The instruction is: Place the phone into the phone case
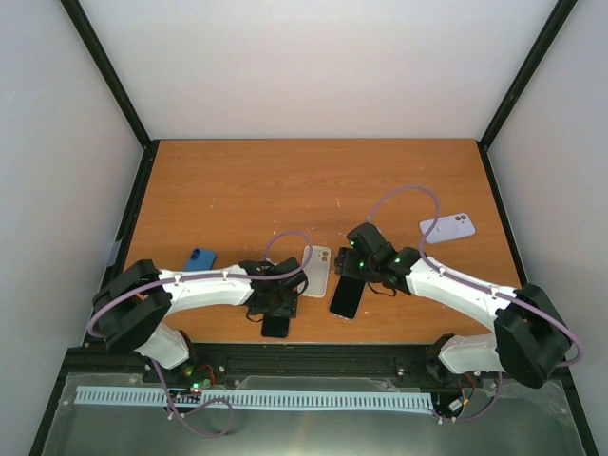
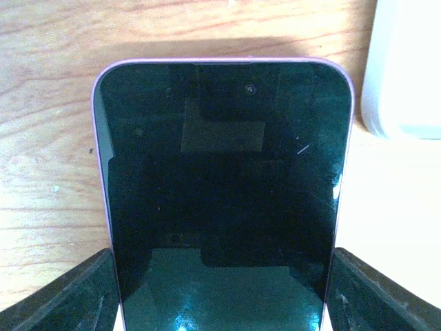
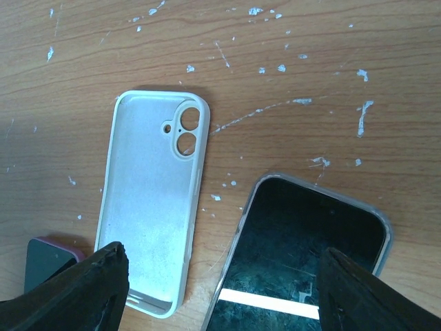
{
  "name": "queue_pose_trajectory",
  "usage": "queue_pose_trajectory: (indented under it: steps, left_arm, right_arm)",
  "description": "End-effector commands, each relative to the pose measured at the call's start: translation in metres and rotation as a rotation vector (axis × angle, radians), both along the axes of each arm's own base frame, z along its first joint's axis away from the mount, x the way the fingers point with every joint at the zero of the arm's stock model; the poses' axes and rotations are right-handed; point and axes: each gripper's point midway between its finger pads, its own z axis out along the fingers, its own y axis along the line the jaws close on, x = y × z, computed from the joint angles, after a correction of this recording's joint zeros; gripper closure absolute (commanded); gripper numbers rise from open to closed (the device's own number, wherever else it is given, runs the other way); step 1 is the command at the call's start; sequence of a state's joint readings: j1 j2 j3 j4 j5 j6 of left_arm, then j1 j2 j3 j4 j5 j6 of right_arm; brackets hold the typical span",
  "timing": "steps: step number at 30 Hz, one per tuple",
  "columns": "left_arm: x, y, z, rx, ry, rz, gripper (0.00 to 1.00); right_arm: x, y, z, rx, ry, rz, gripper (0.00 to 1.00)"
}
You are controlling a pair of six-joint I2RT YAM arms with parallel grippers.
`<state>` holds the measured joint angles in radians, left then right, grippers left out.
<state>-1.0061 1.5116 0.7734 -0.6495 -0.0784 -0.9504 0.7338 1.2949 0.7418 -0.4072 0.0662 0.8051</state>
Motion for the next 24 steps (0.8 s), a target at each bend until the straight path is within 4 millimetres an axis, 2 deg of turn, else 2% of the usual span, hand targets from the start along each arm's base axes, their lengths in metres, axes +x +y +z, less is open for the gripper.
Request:
queue_pose_trajectory:
  steps: [1,4,9,14,22,24]
  left_arm:
    - [0.004,-0.021,0.013,-0.099,-0.007,-0.008,0.33]
    - [0.013,-0.031,0.028,-0.166,-0.026,-0.015,0.34]
    - [0.038,-0.045,0.058,-0.317,-0.064,-0.012,0.35]
    - [0.067,-0.057,0.087,-0.379,-0.122,-0.017,0.36]
    - [0.107,-0.085,0.105,-0.513,-0.165,-0.086,0.36]
    - [0.113,-0.094,0.102,-0.511,-0.16,-0.119,0.36]
  right_arm:
    - [0.002,-0.001,0.006,0.025,-0.031,-0.009,0.27]
    - [0.0,-0.003,0.005,0.026,-0.029,-0.009,0.27]
    - [-0.003,-0.009,0.006,0.03,-0.044,-0.019,0.27]
    - [-0.007,-0.015,0.009,0.049,-0.064,-0.02,0.27]
    - [-0.013,-0.027,0.016,0.063,-0.097,-0.037,0.27]
    - [-0.015,-0.03,0.017,0.067,-0.102,-0.042,0.27]
